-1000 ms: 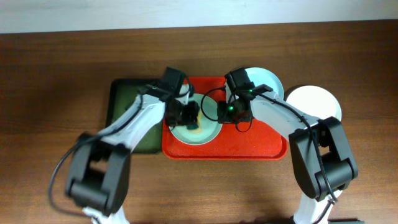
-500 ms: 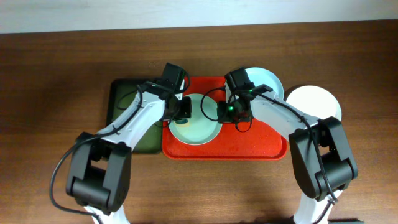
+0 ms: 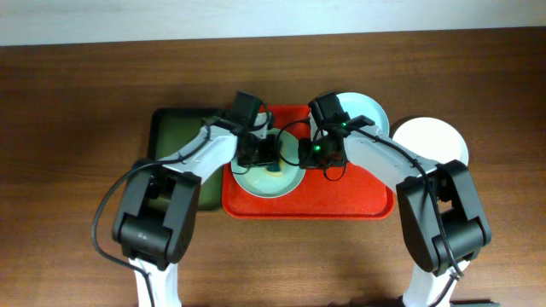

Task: Clean dirty plates on tray and stack at the side
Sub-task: 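Scrub the green plate with the sponge in the left gripper, then return the sponge to the black tray and retract the left arm, then lift the green plate with the right gripper and tilt it over the black tray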

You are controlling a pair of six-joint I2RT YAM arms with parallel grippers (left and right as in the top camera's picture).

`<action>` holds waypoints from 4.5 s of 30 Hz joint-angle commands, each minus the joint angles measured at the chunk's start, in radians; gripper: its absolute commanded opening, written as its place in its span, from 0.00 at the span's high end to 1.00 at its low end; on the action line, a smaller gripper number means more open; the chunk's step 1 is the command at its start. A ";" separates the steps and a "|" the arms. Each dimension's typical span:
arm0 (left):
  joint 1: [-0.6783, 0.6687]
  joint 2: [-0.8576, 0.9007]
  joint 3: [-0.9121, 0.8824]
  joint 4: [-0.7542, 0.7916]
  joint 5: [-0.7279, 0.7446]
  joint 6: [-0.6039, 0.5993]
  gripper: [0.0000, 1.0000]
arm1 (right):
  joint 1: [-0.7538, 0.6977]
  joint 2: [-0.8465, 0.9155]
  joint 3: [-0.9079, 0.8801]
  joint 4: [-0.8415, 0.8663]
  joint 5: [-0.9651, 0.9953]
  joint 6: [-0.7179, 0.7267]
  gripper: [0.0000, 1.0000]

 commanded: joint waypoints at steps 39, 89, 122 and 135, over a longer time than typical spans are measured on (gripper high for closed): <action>0.278 -0.136 0.113 -0.494 -0.603 0.103 0.53 | 0.007 -0.019 -0.010 0.011 -0.013 0.005 0.69; 0.712 -0.407 0.278 -0.577 -0.605 -0.020 0.01 | 0.078 -0.095 0.335 -0.150 0.138 0.234 0.96; 0.712 -0.407 0.278 -0.578 -0.605 -0.020 0.01 | 0.576 -0.030 0.335 0.992 1.230 -1.054 0.96; 0.712 -0.407 0.278 -0.578 -0.605 -0.020 0.01 | 0.576 -0.030 0.335 0.993 1.230 -1.043 0.96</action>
